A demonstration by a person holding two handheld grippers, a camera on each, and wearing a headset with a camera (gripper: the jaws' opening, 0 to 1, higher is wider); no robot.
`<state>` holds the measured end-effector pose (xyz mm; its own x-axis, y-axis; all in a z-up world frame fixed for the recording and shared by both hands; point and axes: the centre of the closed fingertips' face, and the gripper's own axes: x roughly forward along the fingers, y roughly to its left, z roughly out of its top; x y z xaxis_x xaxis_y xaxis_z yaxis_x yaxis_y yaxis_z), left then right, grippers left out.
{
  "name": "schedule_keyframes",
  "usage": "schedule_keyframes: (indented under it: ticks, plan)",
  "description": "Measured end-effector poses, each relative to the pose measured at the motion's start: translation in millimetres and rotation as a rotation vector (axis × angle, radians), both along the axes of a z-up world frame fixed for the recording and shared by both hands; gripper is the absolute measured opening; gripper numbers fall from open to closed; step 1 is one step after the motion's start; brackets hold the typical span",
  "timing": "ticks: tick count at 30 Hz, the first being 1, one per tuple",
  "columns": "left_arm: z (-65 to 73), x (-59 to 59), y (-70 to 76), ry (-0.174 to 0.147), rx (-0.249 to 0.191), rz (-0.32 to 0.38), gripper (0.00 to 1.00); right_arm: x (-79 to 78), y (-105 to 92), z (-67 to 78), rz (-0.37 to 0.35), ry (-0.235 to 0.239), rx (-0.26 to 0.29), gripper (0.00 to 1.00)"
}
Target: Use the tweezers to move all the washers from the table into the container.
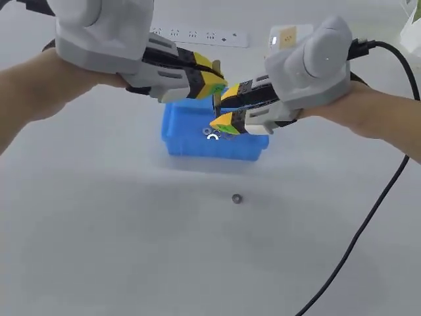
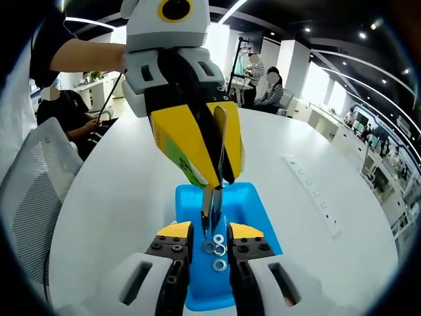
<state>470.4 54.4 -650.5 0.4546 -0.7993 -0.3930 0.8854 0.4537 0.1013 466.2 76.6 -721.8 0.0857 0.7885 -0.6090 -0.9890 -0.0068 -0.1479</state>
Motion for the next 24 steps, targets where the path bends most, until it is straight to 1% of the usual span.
schedule_keyframes:
  ticks: [2,4,6,7,9,10,12,15,17,19,21,24]
  plan:
    - [4.0,-0.3,-0.9,-0.006,-0.003,0.0,0.08,1.7,-3.0,2.1,-0.016,0.001,0.008,0.21]
    - [3.7,-0.3,-1.5,-0.004,-0.008,-0.001,0.08,3.6,-7.0,5.3,-0.043,0.005,0.023,0.21]
    - [7.7,-1.0,-3.3,-0.006,-0.023,0.0,0.08,3.8,-10.3,9.9,-0.07,0.019,0.05,0.22]
    - [10.9,-1.6,-4.1,-0.004,-0.035,0.0,0.08,5.3,-12.4,15.1,-0.101,0.019,0.082,0.21]
    - [16.6,-5.0,-5.5,-0.008,-0.043,-0.006,0.08,5.9,-18.5,22.0,-0.144,0.027,0.122,0.21]
    - [17.7,-5.9,-5.9,-0.012,-0.041,-0.007,0.08,4.5,-22.0,23.0,-0.149,0.03,0.125,0.21]
    - [18.2,-7.9,-7.0,-0.009,-0.042,-0.016,0.07,1.5,-30.3,24.2,-0.161,0.015,0.125,0.21]
    - [17.7,-11.6,-7.6,-0.011,-0.031,-0.018,0.07,-5.4,-40.8,21.3,-0.173,0.018,0.123,0.21]
    - [17.5,-14.4,-8.7,-0.016,-0.021,-0.025,0.07,-12.2,-48.6,14.1,-0.177,0.028,0.102,0.21]
    - [17.7,-17.4,-9.9,-0.016,-0.011,-0.031,0.07,-16.6,-53.6,11.0,-0.181,0.027,0.095,0.21]
    - [16.8,-19.1,-9.5,-0.023,0.003,-0.038,0.07,-21.8,-58.9,9.9,-0.189,0.032,0.096,0.21]
    - [15.5,-25.4,-10.7,-0.02,0.018,-0.048,0.07,-31.5,-70.2,10.0,-0.203,0.026,0.094,0.22]
